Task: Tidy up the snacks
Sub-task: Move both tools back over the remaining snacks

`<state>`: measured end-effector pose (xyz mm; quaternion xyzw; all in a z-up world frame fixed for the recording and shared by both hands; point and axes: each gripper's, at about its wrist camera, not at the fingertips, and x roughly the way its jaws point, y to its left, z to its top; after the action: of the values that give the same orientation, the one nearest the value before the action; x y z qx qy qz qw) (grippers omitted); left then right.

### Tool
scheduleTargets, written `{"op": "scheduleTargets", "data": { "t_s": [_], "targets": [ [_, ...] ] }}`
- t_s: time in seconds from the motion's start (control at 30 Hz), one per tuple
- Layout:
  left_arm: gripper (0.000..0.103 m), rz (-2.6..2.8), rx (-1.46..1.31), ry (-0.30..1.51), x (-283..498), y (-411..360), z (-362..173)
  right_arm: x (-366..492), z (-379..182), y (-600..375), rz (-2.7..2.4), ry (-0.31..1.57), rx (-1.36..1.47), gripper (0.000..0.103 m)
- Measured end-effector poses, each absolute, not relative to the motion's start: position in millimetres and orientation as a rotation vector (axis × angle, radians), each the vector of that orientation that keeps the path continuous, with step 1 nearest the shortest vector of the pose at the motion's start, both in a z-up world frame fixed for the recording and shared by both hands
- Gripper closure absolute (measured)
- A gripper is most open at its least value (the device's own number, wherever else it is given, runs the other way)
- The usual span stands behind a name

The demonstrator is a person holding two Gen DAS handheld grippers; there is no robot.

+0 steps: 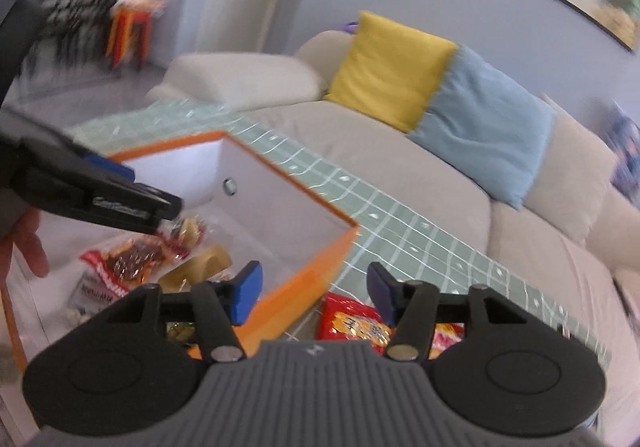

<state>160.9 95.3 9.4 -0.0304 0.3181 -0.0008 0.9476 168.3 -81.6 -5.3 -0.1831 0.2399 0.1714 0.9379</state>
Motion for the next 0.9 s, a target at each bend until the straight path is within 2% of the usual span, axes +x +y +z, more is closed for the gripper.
{"op": "scheduleTargets", "data": {
  "t_s": [0.07,0.13,0.2,0.47,0.6,0.7,0.87,0.9],
  "targets": [
    [0.051,-0.006,-0.075,0.622,156,95,12,160,-2,-95,0.320,0.489,-0.322,0.042],
    [0.054,-0.024,-0.098,0.608,152,96,14,152,0,-108,0.297,0.491,-0.282,0.041],
    [0.055,-0.045,-0.122,0.597,147,94,16,144,2,-121,0.278,0.497,-0.241,0.036],
    [0.057,-0.077,-0.039,0.437,117,56,31,115,-9,-168,0.154,0.546,-0.073,0.036],
    [0.056,-0.155,-0.004,0.436,102,28,35,107,-19,-187,0.093,0.585,-0.025,0.036],
    [0.053,-0.231,0.006,0.486,96,4,34,104,-29,-201,0.087,0.631,0.005,0.037],
    [0.035,-0.336,0.046,0.593,94,-35,22,106,-46,-222,0.055,0.725,0.070,0.037],
    [0.035,-0.344,0.051,0.610,94,-40,19,107,-49,-226,0.039,0.745,0.081,0.037]
  ]
}}
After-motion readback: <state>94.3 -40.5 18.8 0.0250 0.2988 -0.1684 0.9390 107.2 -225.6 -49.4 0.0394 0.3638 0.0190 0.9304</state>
